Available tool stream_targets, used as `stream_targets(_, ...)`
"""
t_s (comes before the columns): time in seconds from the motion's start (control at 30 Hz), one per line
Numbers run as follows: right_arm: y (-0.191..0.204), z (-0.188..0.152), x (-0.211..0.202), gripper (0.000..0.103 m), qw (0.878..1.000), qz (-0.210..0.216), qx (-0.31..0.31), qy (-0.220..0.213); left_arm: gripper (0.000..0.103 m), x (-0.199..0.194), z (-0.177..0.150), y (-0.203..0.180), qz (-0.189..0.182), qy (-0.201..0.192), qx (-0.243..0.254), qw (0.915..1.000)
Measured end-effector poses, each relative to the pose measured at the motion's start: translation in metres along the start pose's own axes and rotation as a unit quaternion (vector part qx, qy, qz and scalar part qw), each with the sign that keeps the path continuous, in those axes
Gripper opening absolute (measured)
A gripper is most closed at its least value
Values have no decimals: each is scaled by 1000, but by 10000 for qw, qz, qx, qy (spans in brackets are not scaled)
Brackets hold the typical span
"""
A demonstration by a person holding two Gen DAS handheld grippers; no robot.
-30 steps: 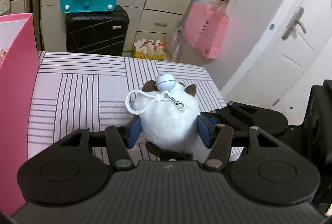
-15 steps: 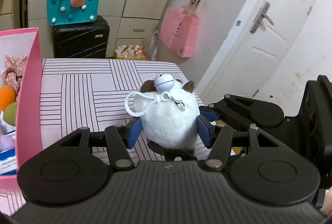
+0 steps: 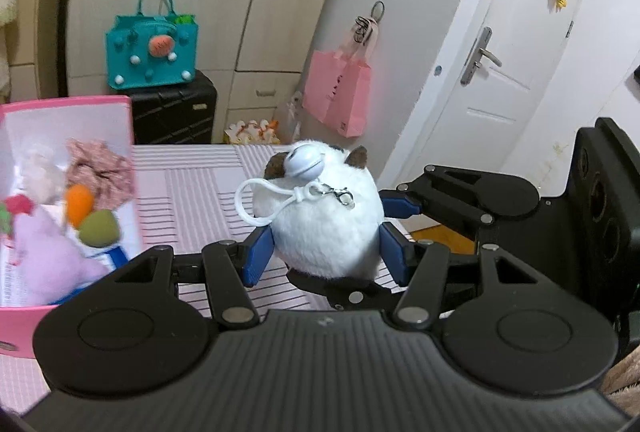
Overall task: Organize soft objects
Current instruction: 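Lift and carry the white cat plush held by both tools over the box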
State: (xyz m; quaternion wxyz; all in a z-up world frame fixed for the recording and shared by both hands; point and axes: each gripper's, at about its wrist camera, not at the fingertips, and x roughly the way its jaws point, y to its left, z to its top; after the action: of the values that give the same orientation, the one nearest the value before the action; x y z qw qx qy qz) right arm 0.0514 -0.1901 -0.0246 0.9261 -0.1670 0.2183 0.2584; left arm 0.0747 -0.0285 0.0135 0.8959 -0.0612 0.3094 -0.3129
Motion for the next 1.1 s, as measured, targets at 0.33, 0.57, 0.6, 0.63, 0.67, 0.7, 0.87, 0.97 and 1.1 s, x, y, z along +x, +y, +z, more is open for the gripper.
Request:
stream_targets(0.33, 36, 59, 21, 67, 9983, 372, -275, -350, 57, -55, 17, 40, 445, -427, 69, 9981)
stream_targets(0.57, 51, 98, 60, 67, 9956, 749, -202, -522, 57, -75, 32, 86, 764, -728, -128, 9943)
stream_targets(0.6, 52, 103, 67, 67, 9951, 825, -159, -515, 57, -76, 34, 93, 805, -739, -168, 9939)
stream_targets(0.63, 54, 106, 73, 66, 9945, 911, -96, -512, 57, -77, 35, 100, 846, -750, -193, 9934)
stream_targets(0.67, 54, 109, 82, 66, 9935, 1018, -16, -503, 57, -77, 36, 107, 902, -751, -210, 9929)
stream_targets(0.7, 55, 112, 90, 66, 9927, 1102, 36, -487, 57, -76, 37, 113, 955, -732, -221, 9925)
stream_targets(0.87, 57, 108, 135, 66, 9856, 1591, 504, -274, 57, -64, 37, 144, 1215, -414, -315, 9912)
stream_targets(0.97, 60, 102, 154, 66, 9825, 1740, 656, -113, 57, -54, 35, 160, 1233, -166, -455, 9912)
stream_targets(1.1, 57, 94, 175, 66, 9762, 1965, 914, 114, 57, -41, 32, 181, 1200, 83, -670, 9905)
